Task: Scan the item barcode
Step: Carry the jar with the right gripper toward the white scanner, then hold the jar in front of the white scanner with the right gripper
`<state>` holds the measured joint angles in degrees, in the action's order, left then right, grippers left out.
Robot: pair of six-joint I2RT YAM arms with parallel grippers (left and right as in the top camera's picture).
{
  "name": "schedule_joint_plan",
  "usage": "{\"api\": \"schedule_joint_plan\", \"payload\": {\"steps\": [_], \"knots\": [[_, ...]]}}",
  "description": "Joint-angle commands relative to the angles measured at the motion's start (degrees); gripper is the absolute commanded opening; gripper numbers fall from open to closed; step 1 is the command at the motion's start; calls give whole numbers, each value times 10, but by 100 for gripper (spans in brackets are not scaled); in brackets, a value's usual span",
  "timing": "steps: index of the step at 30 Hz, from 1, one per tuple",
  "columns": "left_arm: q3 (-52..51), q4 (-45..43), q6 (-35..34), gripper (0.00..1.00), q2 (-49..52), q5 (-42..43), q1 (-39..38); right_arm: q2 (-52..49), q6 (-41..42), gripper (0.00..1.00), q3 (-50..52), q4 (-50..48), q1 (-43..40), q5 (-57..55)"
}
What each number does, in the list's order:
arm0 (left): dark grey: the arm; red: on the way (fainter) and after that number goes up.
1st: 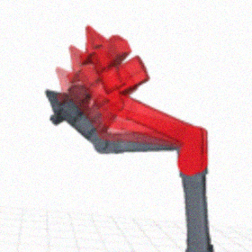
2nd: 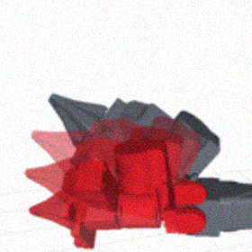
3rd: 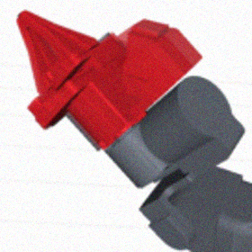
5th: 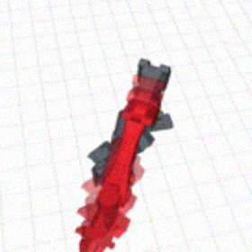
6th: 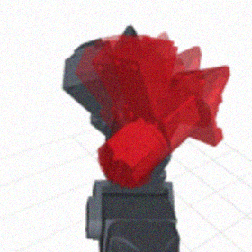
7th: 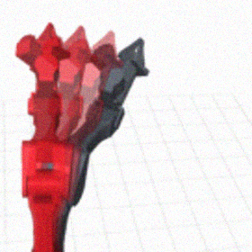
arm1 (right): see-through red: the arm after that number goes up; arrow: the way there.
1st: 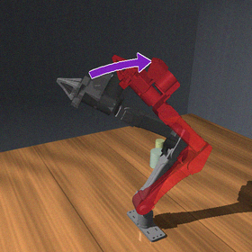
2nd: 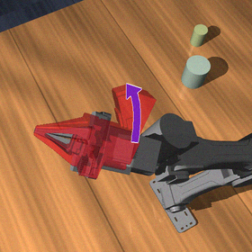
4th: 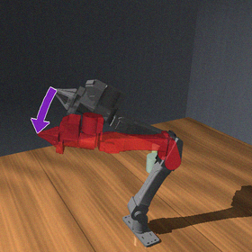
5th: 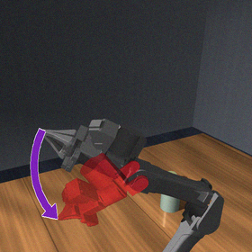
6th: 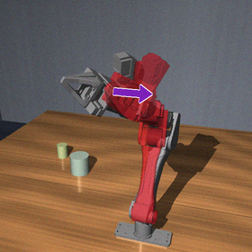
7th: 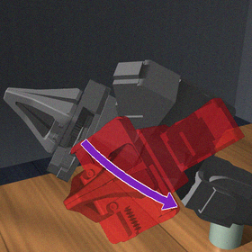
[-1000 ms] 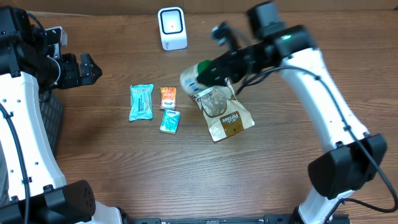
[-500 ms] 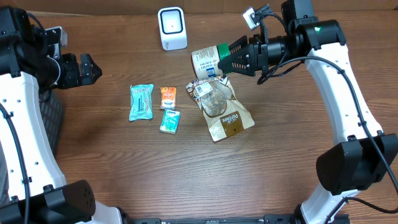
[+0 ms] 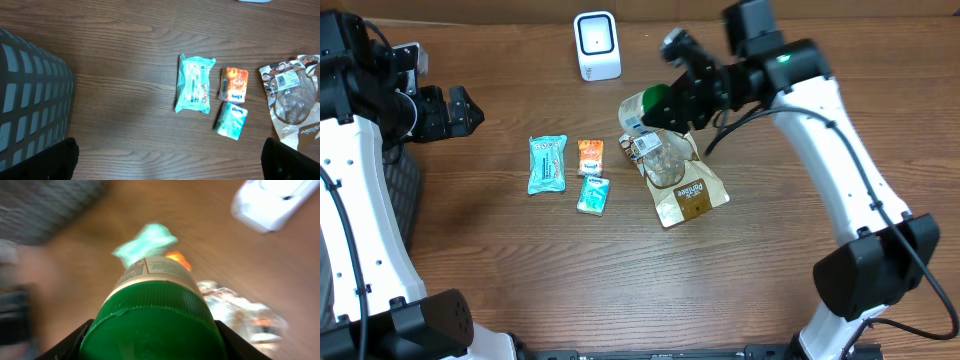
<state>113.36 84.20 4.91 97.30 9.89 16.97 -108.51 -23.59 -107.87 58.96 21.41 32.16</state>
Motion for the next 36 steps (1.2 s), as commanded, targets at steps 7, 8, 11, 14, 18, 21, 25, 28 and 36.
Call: {"api": "schedule_joint_plan", "payload": {"steps": [7, 8, 11, 14, 18, 21, 25, 28, 36], "knots": [[7, -1, 11, 99, -2, 7, -2, -86, -163, 12, -8, -323, 74, -337], [7, -1, 11, 100, -2, 7, -2, -96, -176, 11, -8, -354, 74, -342], [7, -1, 11, 100, -2, 7, -2, -120, -198, 11, -8, -434, 74, -342], [7, -1, 11, 100, -2, 7, -2, -143, -204, 11, -8, -505, 74, -342], [7, -1, 11, 100, -2, 6, -2, -196, -221, 11, -8, -622, 73, -334], [7, -1, 11, 100, -2, 6, -2, -236, -281, 10, -8, -711, 73, -336], [7, -1, 11, 100, -2, 7, -2, -278, -372, 9, -9, -795, 71, -335], [7, -1, 11, 99, -2, 7, -2, -289, -437, 9, -9, -801, 68, -336], [7, -1, 11, 100, -2, 7, -2, -293, -480, 9, -9, -802, 66, -336]]}}
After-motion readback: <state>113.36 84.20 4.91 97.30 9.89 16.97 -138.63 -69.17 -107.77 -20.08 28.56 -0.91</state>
